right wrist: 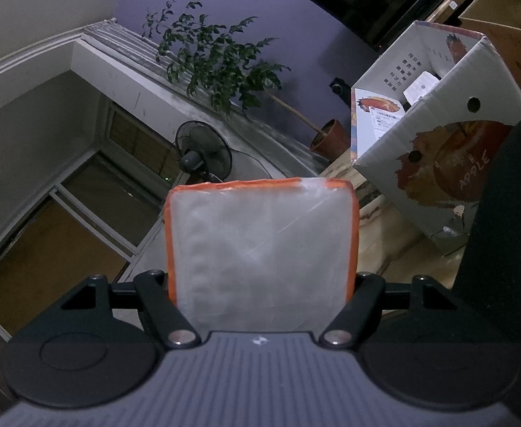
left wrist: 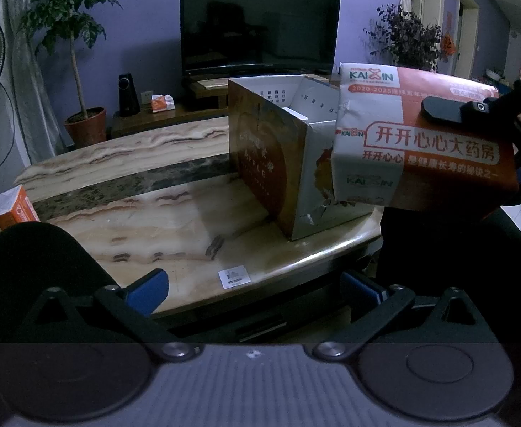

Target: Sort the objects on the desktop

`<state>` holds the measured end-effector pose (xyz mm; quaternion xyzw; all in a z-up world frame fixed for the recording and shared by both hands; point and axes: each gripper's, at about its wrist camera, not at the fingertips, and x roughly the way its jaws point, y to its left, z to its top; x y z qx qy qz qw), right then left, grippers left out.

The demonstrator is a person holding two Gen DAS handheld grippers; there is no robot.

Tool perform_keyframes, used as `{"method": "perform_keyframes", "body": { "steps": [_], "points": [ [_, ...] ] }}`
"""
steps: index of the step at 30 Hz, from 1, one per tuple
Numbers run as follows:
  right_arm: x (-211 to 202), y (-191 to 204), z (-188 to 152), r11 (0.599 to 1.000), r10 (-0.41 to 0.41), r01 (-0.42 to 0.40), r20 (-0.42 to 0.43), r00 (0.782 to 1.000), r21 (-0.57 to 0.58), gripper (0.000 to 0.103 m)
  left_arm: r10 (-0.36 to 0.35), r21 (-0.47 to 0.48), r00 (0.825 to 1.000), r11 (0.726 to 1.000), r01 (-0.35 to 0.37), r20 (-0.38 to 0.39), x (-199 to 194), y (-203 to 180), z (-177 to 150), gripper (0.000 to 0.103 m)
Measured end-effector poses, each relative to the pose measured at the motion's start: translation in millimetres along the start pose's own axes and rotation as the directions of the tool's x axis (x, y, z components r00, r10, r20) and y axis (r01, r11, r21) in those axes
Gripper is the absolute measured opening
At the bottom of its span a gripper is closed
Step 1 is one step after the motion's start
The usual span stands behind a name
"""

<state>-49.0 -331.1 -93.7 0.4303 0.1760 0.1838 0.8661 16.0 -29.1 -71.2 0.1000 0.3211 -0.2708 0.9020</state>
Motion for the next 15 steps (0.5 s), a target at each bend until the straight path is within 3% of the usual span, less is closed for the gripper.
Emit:
{"method": "perform_keyframes", "body": {
  "steps": [15],
  "points": [
    [-0.7, 0.1, -0.4, 1.000, -0.001, 0.001, -0.002, 1.000, 0.003, 0.074, 0.004, 0.004, 1.000, 1.000, -0.004, -0.010, 1.3, -0.6, 0.5, 0.102]
  ]
}}
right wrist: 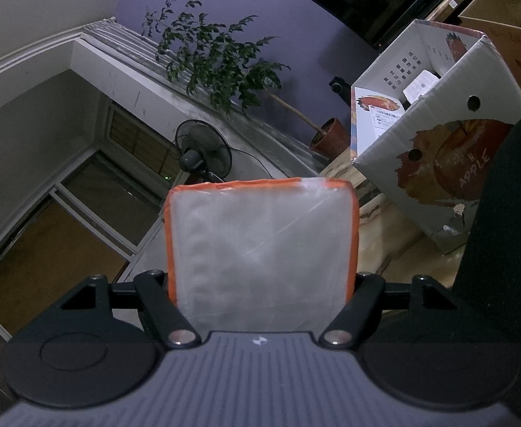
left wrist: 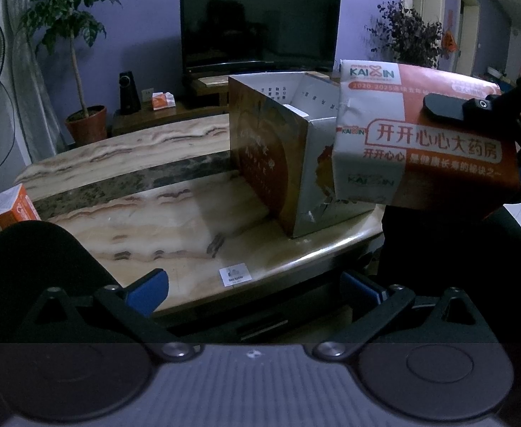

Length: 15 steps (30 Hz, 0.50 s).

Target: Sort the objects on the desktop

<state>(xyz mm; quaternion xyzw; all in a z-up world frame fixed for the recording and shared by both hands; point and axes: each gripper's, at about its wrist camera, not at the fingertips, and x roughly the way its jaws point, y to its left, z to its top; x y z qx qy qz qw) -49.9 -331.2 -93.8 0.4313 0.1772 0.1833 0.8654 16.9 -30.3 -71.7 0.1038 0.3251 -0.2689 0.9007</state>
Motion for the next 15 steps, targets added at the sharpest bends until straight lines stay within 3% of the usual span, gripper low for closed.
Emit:
{"method": "perform_keyframes", "body": {
  "steps": [15],
  "points": [
    [-0.8, 0.8, -1.1, 1.000, -0.007, 0.007, 0.006, 1.000, -0.001, 0.074, -0.001, 0.005, 1.000, 1.000, 0.001, -0.004, 0.4, -0.3, -0.1, 0.102]
  ]
}}
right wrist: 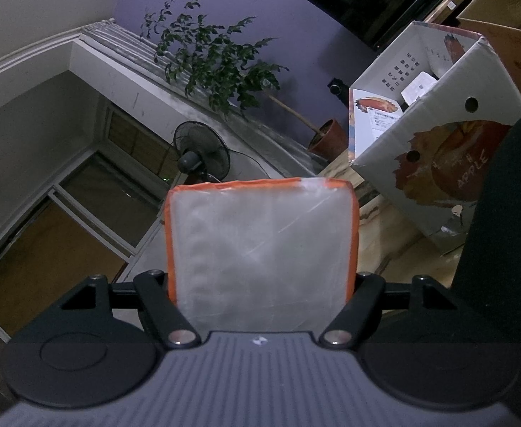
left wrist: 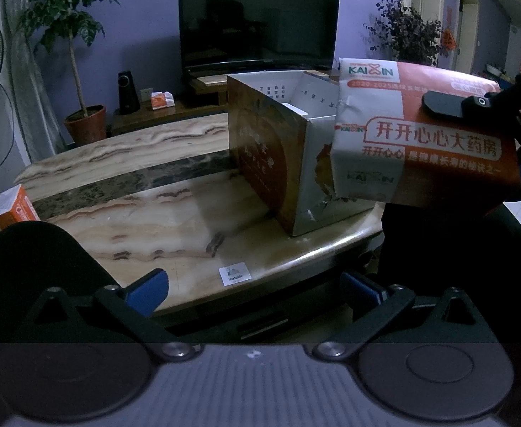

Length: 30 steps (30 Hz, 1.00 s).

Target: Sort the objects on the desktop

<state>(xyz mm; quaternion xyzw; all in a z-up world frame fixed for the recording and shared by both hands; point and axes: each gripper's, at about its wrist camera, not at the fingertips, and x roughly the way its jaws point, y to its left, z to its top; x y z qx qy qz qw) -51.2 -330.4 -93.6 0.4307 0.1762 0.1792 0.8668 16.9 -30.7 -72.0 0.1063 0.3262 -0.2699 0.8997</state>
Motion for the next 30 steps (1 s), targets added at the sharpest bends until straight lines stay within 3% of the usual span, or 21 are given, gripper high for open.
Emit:
{"method": "perform_keyframes", "body": {
  "steps": [30],
  "points": [
    [1.8, 0.0, 0.3, 1.000, -0.015, 0.015, -0.001, 1.000, -0.009, 0.074, -0.005, 0.004, 1.000, 1.000, 0.005, 0.002, -0.1, 0.4, -1.0, 0.102]
  ]
}}
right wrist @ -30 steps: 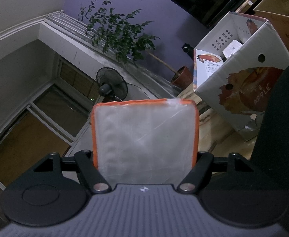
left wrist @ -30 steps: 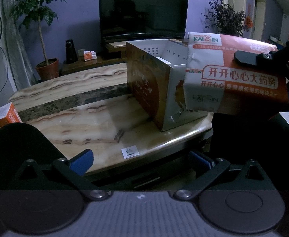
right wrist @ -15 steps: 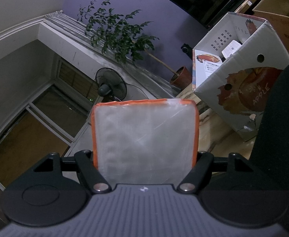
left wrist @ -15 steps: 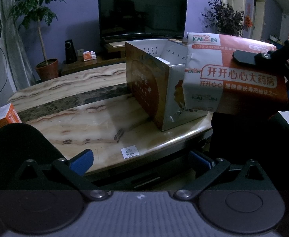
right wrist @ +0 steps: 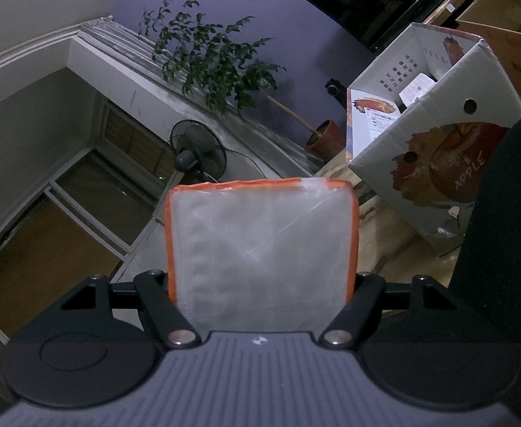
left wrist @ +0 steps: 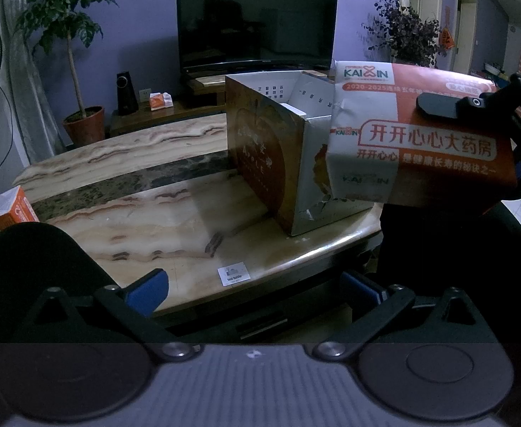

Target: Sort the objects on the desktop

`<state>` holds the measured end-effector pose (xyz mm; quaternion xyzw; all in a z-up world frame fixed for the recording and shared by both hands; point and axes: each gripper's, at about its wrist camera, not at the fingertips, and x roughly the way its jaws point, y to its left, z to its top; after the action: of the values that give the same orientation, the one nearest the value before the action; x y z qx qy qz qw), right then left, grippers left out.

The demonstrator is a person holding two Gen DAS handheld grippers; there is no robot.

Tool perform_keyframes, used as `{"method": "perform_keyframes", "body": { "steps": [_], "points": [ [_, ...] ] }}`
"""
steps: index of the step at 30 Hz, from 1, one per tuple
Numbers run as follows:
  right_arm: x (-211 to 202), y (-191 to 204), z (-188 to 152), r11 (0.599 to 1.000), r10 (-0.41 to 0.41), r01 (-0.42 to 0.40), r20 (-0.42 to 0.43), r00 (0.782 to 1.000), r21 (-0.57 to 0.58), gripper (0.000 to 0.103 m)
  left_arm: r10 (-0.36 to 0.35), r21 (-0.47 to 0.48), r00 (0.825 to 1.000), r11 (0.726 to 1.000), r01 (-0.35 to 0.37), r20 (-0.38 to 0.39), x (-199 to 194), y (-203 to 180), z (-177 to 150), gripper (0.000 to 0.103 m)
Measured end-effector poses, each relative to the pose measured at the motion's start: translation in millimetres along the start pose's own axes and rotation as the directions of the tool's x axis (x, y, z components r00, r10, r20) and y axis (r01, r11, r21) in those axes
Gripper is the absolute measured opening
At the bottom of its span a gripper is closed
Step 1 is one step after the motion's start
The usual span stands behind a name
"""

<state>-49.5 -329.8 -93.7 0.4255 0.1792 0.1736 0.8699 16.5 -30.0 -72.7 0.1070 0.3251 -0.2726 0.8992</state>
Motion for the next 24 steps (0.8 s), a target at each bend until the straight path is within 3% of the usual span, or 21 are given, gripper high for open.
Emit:
{"method": "perform_keyframes", "body": {
  "steps": [24],
  "points": [
    [-2.7, 10.0, -5.2, 0.996, -0.044, 0.046, 0.034, 0.998, -0.071, 0.074, 0.006, -0.001, 1.000, 1.000, -0.006, -0.005, 1.9, -0.8, 1.5, 0.102]
  ]
}}
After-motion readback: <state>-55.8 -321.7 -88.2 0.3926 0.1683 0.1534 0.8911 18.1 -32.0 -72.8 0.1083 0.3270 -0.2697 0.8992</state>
